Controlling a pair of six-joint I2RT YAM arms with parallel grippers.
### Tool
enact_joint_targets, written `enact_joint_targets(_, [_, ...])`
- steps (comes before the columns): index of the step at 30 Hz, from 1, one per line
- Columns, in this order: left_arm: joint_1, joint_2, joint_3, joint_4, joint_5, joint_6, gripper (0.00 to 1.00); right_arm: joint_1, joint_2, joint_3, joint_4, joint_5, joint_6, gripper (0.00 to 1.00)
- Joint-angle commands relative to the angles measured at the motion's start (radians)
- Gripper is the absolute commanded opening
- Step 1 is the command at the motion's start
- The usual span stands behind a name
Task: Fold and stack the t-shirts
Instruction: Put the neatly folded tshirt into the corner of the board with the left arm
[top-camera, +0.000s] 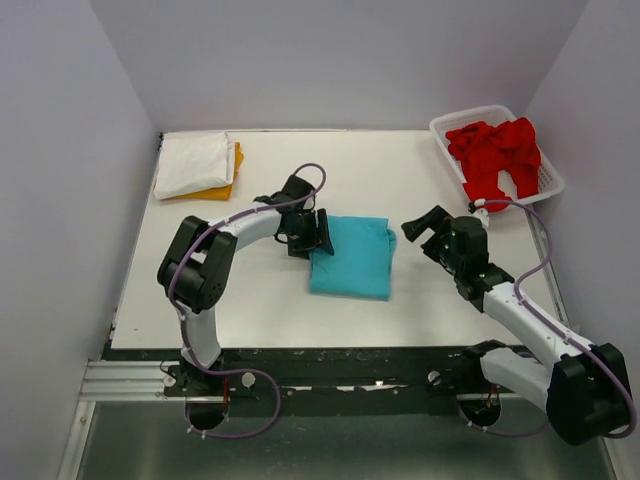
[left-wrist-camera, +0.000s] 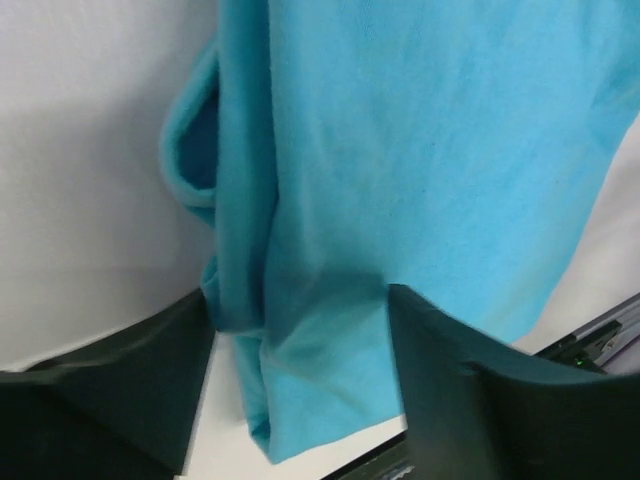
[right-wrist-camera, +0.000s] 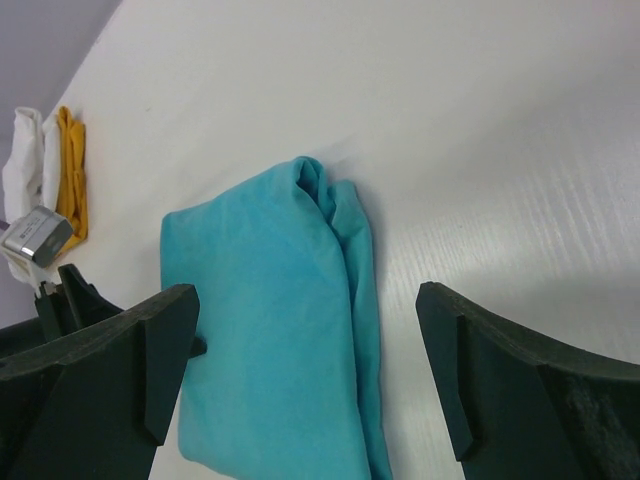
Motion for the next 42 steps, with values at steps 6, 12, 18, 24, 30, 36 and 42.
enact_joint_targets(6, [-0.106, 0.106, 0.047, -0.064, -0.109, -0.054, 0.31, -0.001, 0.016, 0.024, -0.026, 0.049, -0.042, 1.00])
enact_joint_targets(12, [-0.184, 0.196, 0.133, -0.166, -0.248, -0.071, 0.26, 0.000, 0.011, 0.021, -0.032, 0.076, -0.058, 1.00])
enact_joint_targets(18, [-0.242, 0.287, 0.194, -0.222, -0.319, -0.088, 0.00, 0.000, 0.010, 0.018, -0.038, 0.103, -0.071, 1.00])
enact_joint_targets(24, [-0.260, 0.217, 0.205, -0.234, -0.473, -0.043, 0.00, 0.001, 0.008, 0.019, -0.041, 0.124, -0.085, 1.00])
enact_joint_targets(30, [-0.235, 0.124, 0.332, -0.357, -0.748, 0.131, 0.00, 0.000, -0.013, 0.017, -0.047, 0.144, -0.103, 1.00])
enact_joint_targets(36, [-0.165, 0.021, 0.313, -0.229, -0.864, 0.372, 0.00, 0.000, -0.043, 0.013, -0.064, 0.200, -0.121, 1.00])
enact_joint_targets(42, [-0.025, 0.093, 0.392, -0.156, -1.000, 0.564, 0.00, 0.000, -0.041, 0.015, -0.066, 0.216, -0.132, 1.00])
